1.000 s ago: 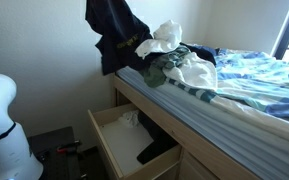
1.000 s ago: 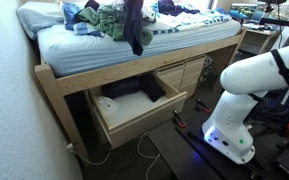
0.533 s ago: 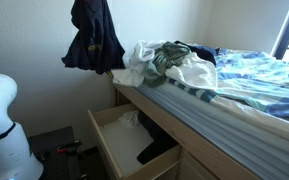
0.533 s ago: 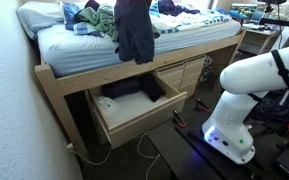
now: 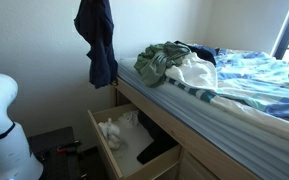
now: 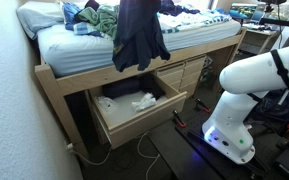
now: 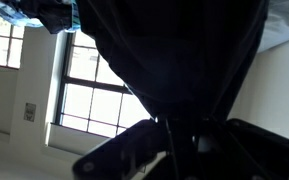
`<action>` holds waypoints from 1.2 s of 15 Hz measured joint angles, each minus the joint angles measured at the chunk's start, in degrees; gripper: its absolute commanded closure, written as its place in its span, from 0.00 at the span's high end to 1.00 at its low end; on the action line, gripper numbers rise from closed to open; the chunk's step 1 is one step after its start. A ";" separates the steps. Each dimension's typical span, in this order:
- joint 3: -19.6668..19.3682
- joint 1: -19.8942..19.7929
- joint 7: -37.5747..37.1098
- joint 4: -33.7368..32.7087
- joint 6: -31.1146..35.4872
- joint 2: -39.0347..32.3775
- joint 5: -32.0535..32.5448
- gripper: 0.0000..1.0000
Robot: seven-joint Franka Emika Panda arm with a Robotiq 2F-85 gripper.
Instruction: Put the black shirt in the open drawer
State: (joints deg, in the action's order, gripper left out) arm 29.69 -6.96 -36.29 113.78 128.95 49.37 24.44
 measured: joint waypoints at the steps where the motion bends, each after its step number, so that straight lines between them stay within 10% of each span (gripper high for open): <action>1: -0.10 -0.04 0.00 0.40 -0.10 -0.05 -0.09 0.02; 18: -0.28 2.99 -3.88 18.91 7.23 0.08 -6.77 0.02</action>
State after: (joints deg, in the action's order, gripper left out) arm 29.41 -3.97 -40.16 132.69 136.18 49.45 17.67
